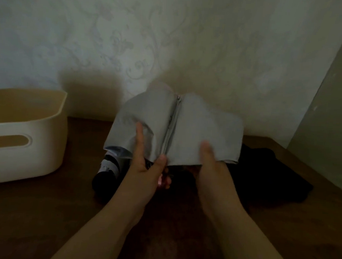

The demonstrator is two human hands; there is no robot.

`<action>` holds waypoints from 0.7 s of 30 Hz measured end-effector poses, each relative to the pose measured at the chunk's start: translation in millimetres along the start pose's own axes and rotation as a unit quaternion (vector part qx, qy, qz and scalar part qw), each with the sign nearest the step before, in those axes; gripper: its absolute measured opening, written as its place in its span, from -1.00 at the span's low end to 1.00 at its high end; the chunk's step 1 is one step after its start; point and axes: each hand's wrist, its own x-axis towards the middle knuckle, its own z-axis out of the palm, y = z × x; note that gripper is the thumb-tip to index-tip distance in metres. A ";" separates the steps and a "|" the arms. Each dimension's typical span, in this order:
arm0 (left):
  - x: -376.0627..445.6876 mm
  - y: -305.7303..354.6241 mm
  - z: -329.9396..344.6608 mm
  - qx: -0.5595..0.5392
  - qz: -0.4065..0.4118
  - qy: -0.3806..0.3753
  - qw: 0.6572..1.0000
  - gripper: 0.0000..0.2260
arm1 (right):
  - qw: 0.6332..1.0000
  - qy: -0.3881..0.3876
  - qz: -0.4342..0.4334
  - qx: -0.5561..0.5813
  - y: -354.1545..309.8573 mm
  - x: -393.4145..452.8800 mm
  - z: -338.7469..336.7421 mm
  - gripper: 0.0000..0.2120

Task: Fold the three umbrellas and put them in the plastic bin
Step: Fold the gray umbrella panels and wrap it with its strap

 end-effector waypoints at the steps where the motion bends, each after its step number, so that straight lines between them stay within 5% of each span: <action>1: -0.7 -0.8 0.6 0.007 -0.015 0.001 1.000 -0.33 | 0.999 0.019 -0.012 0.028 -1.9 0.3 -1.2 -0.59; 5: -3.5 -2.1 4.9 0.054 -0.035 -0.016 0.998 -0.56 | 0.996 -0.021 -0.082 -0.004 -10.2 -7.4 1.6 -0.65; 9: -7.9 1.4 7.5 0.091 -0.025 -0.029 0.995 -0.54 | 0.982 -0.114 -0.136 -0.058 -13.3 -11.2 5.6 -0.58; 11: -10.3 4.0 9.2 0.109 -0.019 -0.034 0.993 -0.52 | 0.973 -0.097 -0.166 -0.128 -7.9 -10.7 5.4 -0.49; 14: -11.5 3.9 12.1 0.098 -0.012 -0.038 0.994 -0.54 | 0.974 -0.073 -0.143 -0.163 -1.5 -12.7 4.5 -0.80; 17: -10.9 5.9 12.4 0.066 -0.019 -0.051 0.996 -0.52 | 0.964 -0.108 -0.145 -0.193 -7.1 -15.8 8.8 -0.87; 21: -12.9 6.8 10.9 0.105 -0.027 -0.061 0.992 -0.86 | 0.847 -0.217 -0.268 -0.404 -0.4 -6.7 17.7 -0.54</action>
